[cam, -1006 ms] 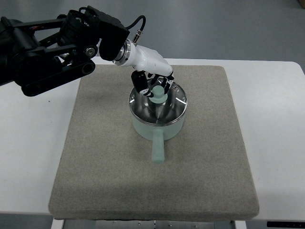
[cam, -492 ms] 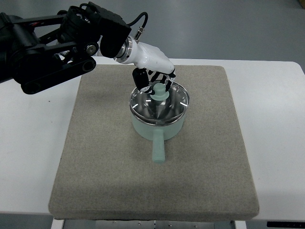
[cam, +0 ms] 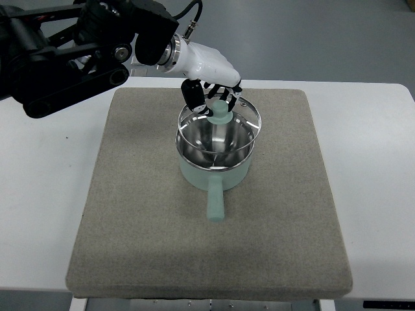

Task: Place lid left of pot with left hand
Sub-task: 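Lift the glass lid off the saucepan with the left hand, then lower the lid onto the pad beside the saucepan, nearer the left arm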

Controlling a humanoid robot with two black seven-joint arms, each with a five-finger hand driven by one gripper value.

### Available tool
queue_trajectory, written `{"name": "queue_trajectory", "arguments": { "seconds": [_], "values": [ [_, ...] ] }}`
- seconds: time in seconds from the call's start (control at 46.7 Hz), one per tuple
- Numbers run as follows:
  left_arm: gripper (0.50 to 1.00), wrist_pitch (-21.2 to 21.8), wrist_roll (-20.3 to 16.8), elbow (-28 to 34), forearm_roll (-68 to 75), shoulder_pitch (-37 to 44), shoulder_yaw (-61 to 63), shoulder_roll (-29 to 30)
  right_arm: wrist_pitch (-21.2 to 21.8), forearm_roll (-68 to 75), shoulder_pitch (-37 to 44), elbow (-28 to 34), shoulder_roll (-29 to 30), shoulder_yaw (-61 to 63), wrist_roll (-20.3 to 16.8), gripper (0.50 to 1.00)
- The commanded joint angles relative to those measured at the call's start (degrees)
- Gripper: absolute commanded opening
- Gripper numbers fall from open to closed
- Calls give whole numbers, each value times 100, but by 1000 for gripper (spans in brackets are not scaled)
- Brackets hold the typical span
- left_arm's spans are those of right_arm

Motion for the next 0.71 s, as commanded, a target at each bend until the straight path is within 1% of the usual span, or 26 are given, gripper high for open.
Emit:
{"name": "queue_trajectory", "arguments": {
  "seconds": [0.0, 0.128, 0.257, 0.385, 0.599, 0.685],
  "values": [
    [500, 12, -1, 0, -1, -36, 2, 182, 3, 0, 0, 0, 0, 0, -6, 921],
    [500, 12, -1, 0, -10, -1, 2, 648, 3, 0, 0, 0, 0, 0, -6, 921],
    [500, 29, -98, 18, -10, 52, 28, 1105, 3, 0, 0, 0, 0, 0, -6, 921],
    [500, 249, -221, 123, 8, 104, 98, 1509, 3, 0, 0, 0, 0, 0, -6, 921],
    [500, 328, -335, 519, 26, 640, 116, 1685, -5, 0, 0, 0, 0, 0, 3, 921],
    [500, 521, -335, 624, 34, 851, 116, 1686, 3, 0, 0, 0, 0, 0, 3, 921]
  ]
}}
